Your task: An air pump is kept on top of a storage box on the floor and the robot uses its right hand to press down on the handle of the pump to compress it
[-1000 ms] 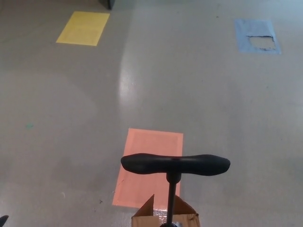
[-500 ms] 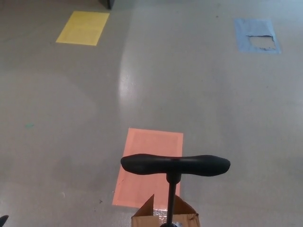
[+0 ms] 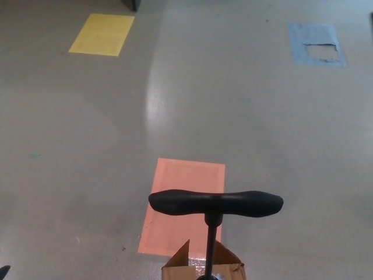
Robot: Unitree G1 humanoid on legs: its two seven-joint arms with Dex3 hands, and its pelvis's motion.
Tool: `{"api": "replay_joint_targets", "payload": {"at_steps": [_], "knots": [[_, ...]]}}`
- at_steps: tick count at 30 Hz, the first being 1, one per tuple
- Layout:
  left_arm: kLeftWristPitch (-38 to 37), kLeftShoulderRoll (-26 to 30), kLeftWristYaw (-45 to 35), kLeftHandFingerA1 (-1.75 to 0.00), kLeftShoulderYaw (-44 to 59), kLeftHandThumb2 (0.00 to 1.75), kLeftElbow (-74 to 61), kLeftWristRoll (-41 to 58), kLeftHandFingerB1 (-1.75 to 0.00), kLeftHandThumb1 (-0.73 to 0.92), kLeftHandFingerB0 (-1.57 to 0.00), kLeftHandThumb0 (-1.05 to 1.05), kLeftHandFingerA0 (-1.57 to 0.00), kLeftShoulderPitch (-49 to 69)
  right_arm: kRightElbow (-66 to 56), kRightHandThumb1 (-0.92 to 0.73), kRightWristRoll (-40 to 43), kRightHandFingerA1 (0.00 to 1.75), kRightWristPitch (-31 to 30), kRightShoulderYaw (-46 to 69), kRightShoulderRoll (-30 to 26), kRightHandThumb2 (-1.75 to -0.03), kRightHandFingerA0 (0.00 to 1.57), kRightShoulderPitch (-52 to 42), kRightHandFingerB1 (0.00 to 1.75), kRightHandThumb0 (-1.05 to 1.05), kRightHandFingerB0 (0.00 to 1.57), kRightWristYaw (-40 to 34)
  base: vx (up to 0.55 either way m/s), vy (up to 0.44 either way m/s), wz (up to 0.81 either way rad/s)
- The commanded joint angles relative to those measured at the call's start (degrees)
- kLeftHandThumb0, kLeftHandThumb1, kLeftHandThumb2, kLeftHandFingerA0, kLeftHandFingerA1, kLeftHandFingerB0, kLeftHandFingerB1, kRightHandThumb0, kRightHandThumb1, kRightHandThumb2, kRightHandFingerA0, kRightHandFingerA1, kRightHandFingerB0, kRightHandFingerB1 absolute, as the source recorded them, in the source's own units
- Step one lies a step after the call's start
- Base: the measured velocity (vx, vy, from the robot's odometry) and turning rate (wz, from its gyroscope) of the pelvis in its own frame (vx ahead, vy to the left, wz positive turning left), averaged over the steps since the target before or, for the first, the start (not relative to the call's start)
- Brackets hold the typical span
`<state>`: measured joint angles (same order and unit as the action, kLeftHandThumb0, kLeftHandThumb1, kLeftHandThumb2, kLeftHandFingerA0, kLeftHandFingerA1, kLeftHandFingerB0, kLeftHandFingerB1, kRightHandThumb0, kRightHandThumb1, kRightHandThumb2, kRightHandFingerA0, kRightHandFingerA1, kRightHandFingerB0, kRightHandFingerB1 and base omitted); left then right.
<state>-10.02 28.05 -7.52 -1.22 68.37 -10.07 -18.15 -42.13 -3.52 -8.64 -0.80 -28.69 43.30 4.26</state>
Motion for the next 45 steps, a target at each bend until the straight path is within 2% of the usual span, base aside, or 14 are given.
{"api": "replay_joint_targets", "payload": {"at_steps": [1,9,12,18,21,22,24,27,28,32,34,35,41,45], "knots": [[-4.0,1.6,-1.0,-0.34,0.9,0.65,0.4,0.7,-0.3,0.86,-0.21,-0.57,-0.27,0.3,-8.8,-0.83,2.3,0.19,-17.4,-10.7,-5.7,-1.13,0.03,5.8,0.16,-0.86,0.03,14.6,0.0,0.0,0.0],[-4.0,1.7,-1.2,-0.34,0.7,0.66,0.1,0.4,-0.3,0.86,-0.2,-0.57,-0.26,0.3,-10.9,-0.87,-1.2,0.14,-19.8,-19.8,-7.2,-1.16,0.0,2.0,0.13,-0.84,0.0,17.9,0.0,0.0,0.0],[-4.5,1.7,-1.1,-0.34,0.7,0.66,-0.1,0.5,-0.3,0.86,-0.19,-0.58,-0.24,0.6,-9.8,-0.82,-3.2,0.2,-20.3,-24.6,-6.6,-1.14,0.0,-0.4,0.18,-0.81,0.0,18.2,0.0,0.0,0.0],[-4.1,1.4,-1.2,-0.34,1.1,0.65,0.4,0.7,-0.3,0.86,-0.2,-0.58,-0.25,0.2,-2.8,-0.81,-9.1,0.24,-18.3,-33.7,-4.8,-1.15,0.0,-6.0,0.22,-0.8,0.01,17.0,0.0,0.0,0.0],[-4.2,1.5,-1.5,-0.34,1.3,0.66,0.7,0.7,-0.3,0.87,-0.2,-0.57,-0.25,-0.1,0.0,-0.79,-9.4,0.23,-20.3,-35.6,-4.2,-1.14,0.0,-6.8,0.21,-0.77,0.0,18.5,0.0,0.0,0.0],[-4.3,1.5,-1.5,-0.34,1.3,0.66,0.7,0.6,-0.3,0.87,-0.2,-0.57,-0.25,-0.1,0.8,-0.92,-9.6,0.13,-21.0,-36.1,-3.8,-0.76,0.0,-6.9,0.15,-0.75,0.0,19.2,0.0,0.0,0.0],[-4.3,1.6,-1.5,-0.35,1.3,0.65,0.7,0.6,-0.3,0.86,-0.21,-0.58,-0.27,-0.2,2.5,-0.92,-10.2,0.12,-20.3,-36.7,-3.1,-0.76,0.0,-7.5,0.15,-0.74,0.0,19.1,0.0,0.0,0.0],[-4.4,1.6,-1.6,-0.35,1.2,0.66,0.7,0.3,-0.3,0.87,-0.2,-0.57,-0.27,-0.2,6.5,-0.92,-12.0,0.12,-17.9,-37.6,-1.5,-0.76,0.0,-9.4,0.16,-0.74,0.0,18.4,0.0,0.0,0.0],[-4.2,1.6,-1.4,-0.35,1.2,0.66,0.8,0.2,-0.3,0.87,-0.2,-0.57,-0.27,-0.4,7.4,-0.76,-12.2,0.14,-17.7,-37.7,-1.3,-0.94,0.0,-9.8,0.16,-0.8,0.0,18.5,0.0,0.0,0.0],[-4.1,1.6,-0.7,-0.35,0.7,0.66,0.6,-0.4,-0.3,0.87,-0.22,-0.58,-0.29,-0.4,12.4,-0.78,-13.6,0.16,-16.0,-38.2,0.5,-0.99,0.0,-11.6,0.15,-0.83,0.0,18.6,0.0,0.0,0.0],[-4.1,1.7,-0.7,-0.35,0.8,0.66,0.6,-0.4,-0.3,0.86,-0.22,-0.58,-0.29,-0.3,15.2,-0.75,-14.4,0.18,-15.9,-38.9,1.4,-0.93,0.0,-12.3,0.14,-0.79,0.0,18.4,0.0,0.0,0.0],[-4.0,1.6,-1.1,-0.35,1.1,0.65,0.6,0.1,-0.3,0.86,-0.22,-0.58,-0.28,-0.3,17.1,-0.78,-14.7,0.25,-15.2,-39.1,2.1,-1.13,0.0,-12.9,0.21,-0.76,0.0,18.2,0.0,0.0,0.0],[-4.2,1.6,-1.4,-0.34,1.3,0.66,1.0,0.2,-0.3,0.87,-0.21,-0.58,-0.27,-0.5,28.4,-0.79,-18.2,0.23,-11.4,-41.7,5.9,-1.13,0.0,-15.6,0.21,-0.78,0.0,16.1,0.0,0.0,0.0],[-4.3,1.5,-1.3,-0.34,1.3,0.66,1.0,0.1,-0.3,0.87,-0.2,-0.59,-0.26,-0.3,37.0,-0.8,-21.1,0.21,-11.3,-46.0,9.6,-1.12,0.0,-17.6,0.19,-0.83,0.0,15.3,0.0,0.0,0.0]]}}
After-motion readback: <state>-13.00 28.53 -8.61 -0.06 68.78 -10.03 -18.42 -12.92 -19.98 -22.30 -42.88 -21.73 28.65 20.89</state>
